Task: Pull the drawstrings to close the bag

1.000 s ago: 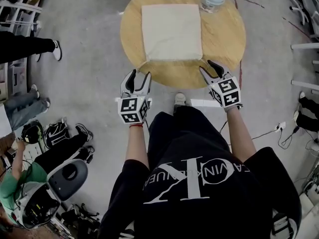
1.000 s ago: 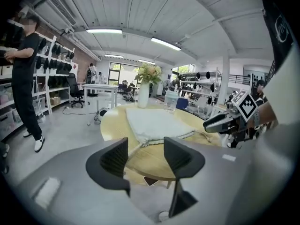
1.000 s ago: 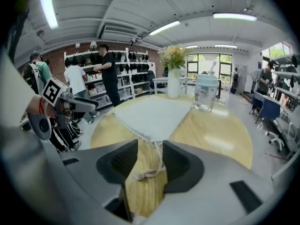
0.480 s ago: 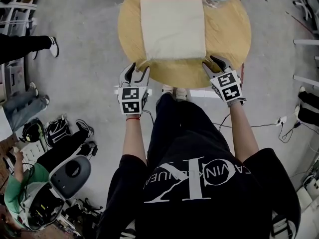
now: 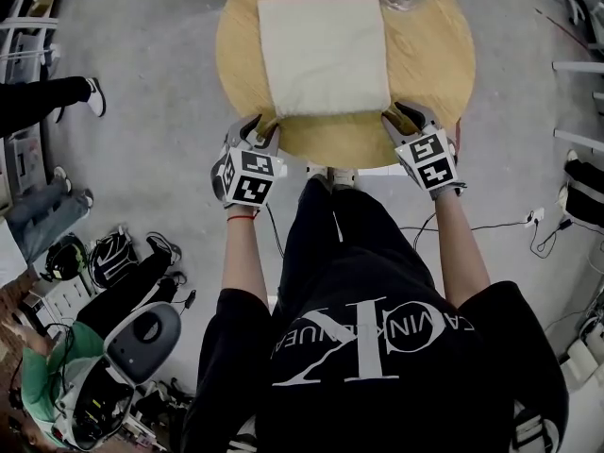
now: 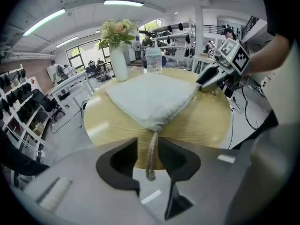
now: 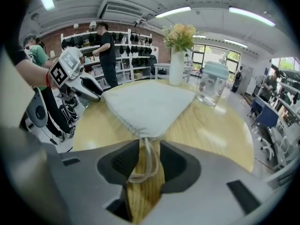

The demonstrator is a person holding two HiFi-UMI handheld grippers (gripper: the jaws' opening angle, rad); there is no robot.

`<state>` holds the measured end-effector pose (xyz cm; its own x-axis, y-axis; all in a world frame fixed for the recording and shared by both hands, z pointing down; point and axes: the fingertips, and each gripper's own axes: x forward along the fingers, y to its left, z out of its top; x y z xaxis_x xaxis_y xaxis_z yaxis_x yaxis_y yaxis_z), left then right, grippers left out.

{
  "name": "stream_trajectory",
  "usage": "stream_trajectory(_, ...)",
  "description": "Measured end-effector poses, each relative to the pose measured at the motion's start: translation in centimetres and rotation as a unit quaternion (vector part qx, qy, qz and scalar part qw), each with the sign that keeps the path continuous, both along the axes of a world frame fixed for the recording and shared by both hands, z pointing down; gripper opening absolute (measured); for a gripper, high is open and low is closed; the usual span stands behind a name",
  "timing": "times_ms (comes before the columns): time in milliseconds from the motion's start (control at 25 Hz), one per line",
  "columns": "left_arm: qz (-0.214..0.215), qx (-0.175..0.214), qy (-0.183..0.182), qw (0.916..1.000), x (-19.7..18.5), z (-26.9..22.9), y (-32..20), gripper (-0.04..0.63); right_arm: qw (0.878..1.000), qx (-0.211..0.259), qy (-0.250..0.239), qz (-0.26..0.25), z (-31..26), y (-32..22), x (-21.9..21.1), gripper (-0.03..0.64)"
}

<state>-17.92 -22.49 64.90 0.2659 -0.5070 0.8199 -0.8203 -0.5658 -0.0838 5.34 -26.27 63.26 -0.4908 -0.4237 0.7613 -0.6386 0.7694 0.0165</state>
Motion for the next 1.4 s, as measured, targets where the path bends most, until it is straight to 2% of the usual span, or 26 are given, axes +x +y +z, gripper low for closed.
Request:
stream_trajectory(160,0.01,-0.007,0.001,0.9999,0.2,0.3,0.0,0.094,1.0,0.0,0.004,0.0,0.2,0.2,-0.1,0.135)
stream_trajectory(320,0.016,-0.018,0.005,0.9997,0.7,0.5,0.2,0.082,1.0,0.001,0.007,-0.005,0.4,0.3,-0.1,0.12)
stream_trajectory(400,0.021,-0.029,0.004,0.9994,1.2,0.7,0.4,0.03,1.0,-0.002,0.006,-0.007,0.4,0.4,-0.1,0.106)
stream_trajectory(440,0.02,-0.031,0.002,0.9993,1.4,0.7,0.4,0.028,1.0,-0.003,0.004,-0.008,0.4,0.4,-0.1,0.094)
stream_trajectory(520,0.01,-0.034,0.005,0.9994,1.5,0.7,0.4,0.026,1.0,-0.006,-0.001,-0.007,0.4,0.6,-0.2,0.075)
stream_trajectory(640,-0.022,-0.046,0.033,0.9981,1.1,0.7,0.4,0.023,1.0,-0.004,0.001,-0.009,0.4,0.9,-0.6,0.029)
stream_trajectory(720,-0.032,-0.045,0.02,0.9982,0.6,0.6,0.2,0.018,1.0,0.007,0.01,-0.012,0.2,0.9,-0.7,0.025)
stream_trajectory(840,-0.037,-0.004,-0.044,0.9984,-0.4,-0.1,-0.5,0.017,0.998,0.043,0.023,-0.028,-1.1,0.4,-1.0,0.021)
stream_trajectory(1040,-0.07,0.079,-0.089,0.9903,-1.7,-3.5,-2.7,0.017,0.987,0.123,0.071,-0.069,-3.8,-0.7,-1.7,0.021)
stream_trajectory(1240,-0.074,0.165,-0.102,0.9783,-2.4,-8.6,-5.4,0.017,0.977,0.198,0.064,-0.048,-8.5,-3.0,-2.4,0.021)
stream_trajectory(1400,-0.076,0.215,-0.114,0.9669,-2.6,-12.4,-7.4,0.017,0.968,0.243,0.058,-0.031,-12.0,-4.9,-2.5,0.021)
